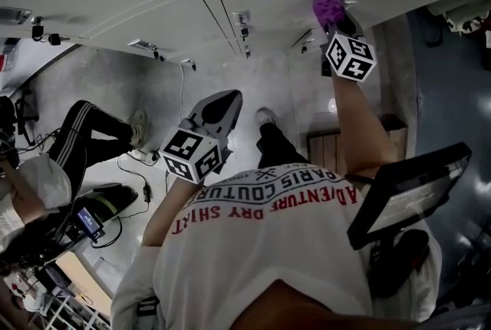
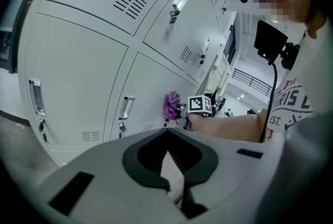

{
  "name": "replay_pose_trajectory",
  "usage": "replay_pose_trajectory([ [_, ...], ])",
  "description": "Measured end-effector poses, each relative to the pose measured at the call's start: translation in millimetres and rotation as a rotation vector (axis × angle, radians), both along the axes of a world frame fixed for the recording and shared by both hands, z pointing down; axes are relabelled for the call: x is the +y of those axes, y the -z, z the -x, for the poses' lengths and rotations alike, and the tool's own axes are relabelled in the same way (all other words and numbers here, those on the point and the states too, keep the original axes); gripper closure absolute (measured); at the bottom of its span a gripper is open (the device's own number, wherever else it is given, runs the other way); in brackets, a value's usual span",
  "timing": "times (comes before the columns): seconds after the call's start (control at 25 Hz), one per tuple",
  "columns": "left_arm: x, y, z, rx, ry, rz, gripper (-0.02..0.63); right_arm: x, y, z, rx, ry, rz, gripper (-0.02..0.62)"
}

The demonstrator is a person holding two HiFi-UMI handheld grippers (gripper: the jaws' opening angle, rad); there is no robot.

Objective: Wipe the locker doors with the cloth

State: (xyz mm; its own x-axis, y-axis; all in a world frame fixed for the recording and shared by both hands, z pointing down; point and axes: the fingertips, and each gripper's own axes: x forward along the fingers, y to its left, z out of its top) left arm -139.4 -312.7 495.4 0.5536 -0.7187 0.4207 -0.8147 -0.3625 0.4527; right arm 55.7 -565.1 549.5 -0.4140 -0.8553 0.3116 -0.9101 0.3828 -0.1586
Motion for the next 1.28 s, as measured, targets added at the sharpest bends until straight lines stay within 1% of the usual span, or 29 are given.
replay_pose_trajectory([
  [0.2,1.1,2.1,6.8,-0.003,0.015,-0.007,0.604,10.1,4.4,4.7,-0.014,0.033,0.0,0.528],
  [0.32,2.8,2.6,12.3,-0.004,0.031,-0.009,0.604,25.1,15.0,18.3,-0.063,0.08,-0.026,0.528],
  [0.44,4.3,1.6,21.0,-0.009,0.05,-0.007,0.604,44.3,25.2,43.7,-0.118,0.142,-0.061,0.528],
  [0.6,5.2,-0.1,34.0,-0.022,0.086,-0.003,0.604,68.5,24.6,94.2,-0.155,0.275,-0.067,0.528],
  [0.72,4.7,-0.8,42.8,-0.026,0.11,0.001,0.604,81.2,12.4,131.0,-0.139,0.366,-0.055,0.528],
  [0.88,5.4,-5.7,51.2,-0.028,0.129,0.012,0.604,88.1,-21.0,166.5,-0.102,0.423,-0.004,0.528],
  [0.96,4.4,-9.0,53.1,-0.028,0.134,0.017,0.604,85.4,-40.5,176.2,-0.068,0.43,0.023,0.528],
  [1.08,1.6,-13.2,57.2,-0.031,0.14,0.019,0.604,76.6,-62.0,183.8,-0.039,0.412,0.051,0.528],
  [1.28,-0.7,-20.4,65.0,-0.041,0.158,0.03,0.604,68.4,-78.4,199.8,-0.008,0.407,0.066,0.528],
])
